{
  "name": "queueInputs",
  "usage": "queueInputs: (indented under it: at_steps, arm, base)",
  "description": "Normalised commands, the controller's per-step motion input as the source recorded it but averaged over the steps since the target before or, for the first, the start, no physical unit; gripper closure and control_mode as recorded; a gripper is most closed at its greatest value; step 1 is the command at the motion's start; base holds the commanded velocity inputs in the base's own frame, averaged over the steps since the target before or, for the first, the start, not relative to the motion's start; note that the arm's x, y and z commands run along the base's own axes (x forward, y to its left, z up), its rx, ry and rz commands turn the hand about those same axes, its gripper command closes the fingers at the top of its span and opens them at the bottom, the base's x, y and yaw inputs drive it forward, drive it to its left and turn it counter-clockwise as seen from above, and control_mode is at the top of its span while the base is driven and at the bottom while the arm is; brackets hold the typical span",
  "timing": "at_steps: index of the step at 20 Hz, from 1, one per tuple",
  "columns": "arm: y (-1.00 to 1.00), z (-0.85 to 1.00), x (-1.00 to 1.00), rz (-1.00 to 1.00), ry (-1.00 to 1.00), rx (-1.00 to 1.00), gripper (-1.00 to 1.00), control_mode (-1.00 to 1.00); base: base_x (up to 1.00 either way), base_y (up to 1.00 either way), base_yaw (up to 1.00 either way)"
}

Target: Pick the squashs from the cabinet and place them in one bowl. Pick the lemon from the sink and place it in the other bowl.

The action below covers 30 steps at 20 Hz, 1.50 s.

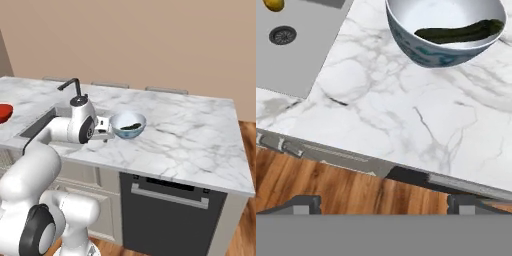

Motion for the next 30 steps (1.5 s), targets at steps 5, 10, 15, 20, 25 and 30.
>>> queueInputs:
  at_steps: [5,10,15,20,25,30]
  arm:
    - [0.00,0.00,0.00,0.00,0.00,0.00,-1.00,1.00]
    - [0.00,0.00,0.00,0.00,0.00,0.00,-1.00,1.00]
    - [0.00,0.00,0.00,0.00,0.00,0.00,-1.00,1.00]
    - [0.00,0.00,0.00,0.00,0.00,0.00,-1.00,1.00]
    - [0.00,0.00,0.00,0.00,0.00,0.00,-1.00,1.00]
    - [0.00,0.00,0.00,0.00,0.00,0.00,-1.00,1.00]
  base:
    - [-0.72,0.02,-0.01]
    - [-0.20,0.00,-0.29]
    - [-0.01,0.00,-0.48]
    - [-0.01,-0.03,-0.48]
    - [-0.02,0.00,-0.61]
    - [-0.02,0.00,-0.66]
